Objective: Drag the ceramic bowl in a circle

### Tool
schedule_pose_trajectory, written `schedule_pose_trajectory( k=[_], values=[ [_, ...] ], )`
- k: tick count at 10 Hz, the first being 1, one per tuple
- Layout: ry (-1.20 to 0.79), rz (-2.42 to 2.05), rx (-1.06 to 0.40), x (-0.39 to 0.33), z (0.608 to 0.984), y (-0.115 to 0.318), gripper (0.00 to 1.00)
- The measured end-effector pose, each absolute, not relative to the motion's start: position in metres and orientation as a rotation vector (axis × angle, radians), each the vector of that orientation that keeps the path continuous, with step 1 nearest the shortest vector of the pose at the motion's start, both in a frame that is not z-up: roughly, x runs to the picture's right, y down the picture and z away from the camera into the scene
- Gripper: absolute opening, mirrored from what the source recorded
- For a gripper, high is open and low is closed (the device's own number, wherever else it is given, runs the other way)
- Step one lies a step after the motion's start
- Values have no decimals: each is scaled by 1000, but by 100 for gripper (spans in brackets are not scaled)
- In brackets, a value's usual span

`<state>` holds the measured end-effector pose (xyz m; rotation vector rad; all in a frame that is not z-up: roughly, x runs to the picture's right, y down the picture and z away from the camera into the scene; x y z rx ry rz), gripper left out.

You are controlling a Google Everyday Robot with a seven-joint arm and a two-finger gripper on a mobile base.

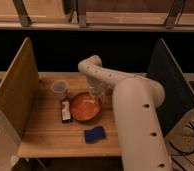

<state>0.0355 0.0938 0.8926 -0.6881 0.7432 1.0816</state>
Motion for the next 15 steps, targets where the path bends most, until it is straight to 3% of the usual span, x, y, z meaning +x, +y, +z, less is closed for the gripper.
schedule_pose_trajectory(
  k=[3,6,15],
  values=[
    [853,1109,-679,79,883,120,10],
    [928,1158,-631,111,894,112,10],
    [798,1073,-580,35,924,57,10]
  ],
)
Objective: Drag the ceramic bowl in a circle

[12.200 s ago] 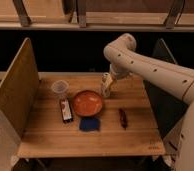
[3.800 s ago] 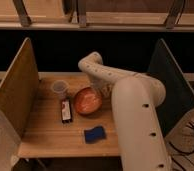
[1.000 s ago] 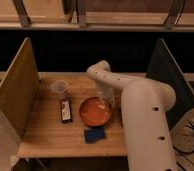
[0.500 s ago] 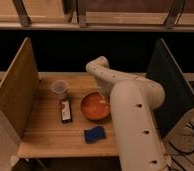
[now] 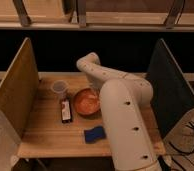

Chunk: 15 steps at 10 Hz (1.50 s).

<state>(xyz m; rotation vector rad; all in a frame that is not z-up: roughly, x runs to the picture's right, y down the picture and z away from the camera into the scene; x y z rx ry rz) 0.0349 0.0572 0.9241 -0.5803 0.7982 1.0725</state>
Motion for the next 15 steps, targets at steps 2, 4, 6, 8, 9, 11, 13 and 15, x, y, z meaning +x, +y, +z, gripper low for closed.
schedule_pose_trajectory(
  k=[2,4,6,8,9,11,13,15],
  values=[
    [787,1036,-604,26,918,68,10],
    [808,1011,-621,31,912,84,10],
    [858,1025,-619,51,907,95,10],
    [899,1078,-594,77,908,89,10],
    [902,1100,-569,84,909,77,10],
    [892,1115,-522,83,912,54,10],
    [849,1103,-499,66,916,34,11],
    [802,1103,-533,46,915,33,27]
  ],
)
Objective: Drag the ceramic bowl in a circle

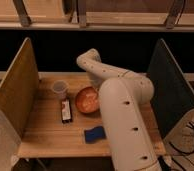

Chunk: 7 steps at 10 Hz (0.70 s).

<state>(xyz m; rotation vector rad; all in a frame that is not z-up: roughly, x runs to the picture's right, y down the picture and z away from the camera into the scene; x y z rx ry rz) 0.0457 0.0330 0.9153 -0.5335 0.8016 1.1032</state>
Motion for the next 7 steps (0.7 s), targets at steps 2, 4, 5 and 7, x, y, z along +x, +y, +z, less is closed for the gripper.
schedule_pose_trajectory(
  k=[2,4,5,7],
  values=[
    [801,1105,-534,45,915,33,31],
    [801,1105,-534,45,915,33,31],
    [801,1105,-534,45,915,33,31],
    [802,1106,-534,46,915,33,31]
  ],
)
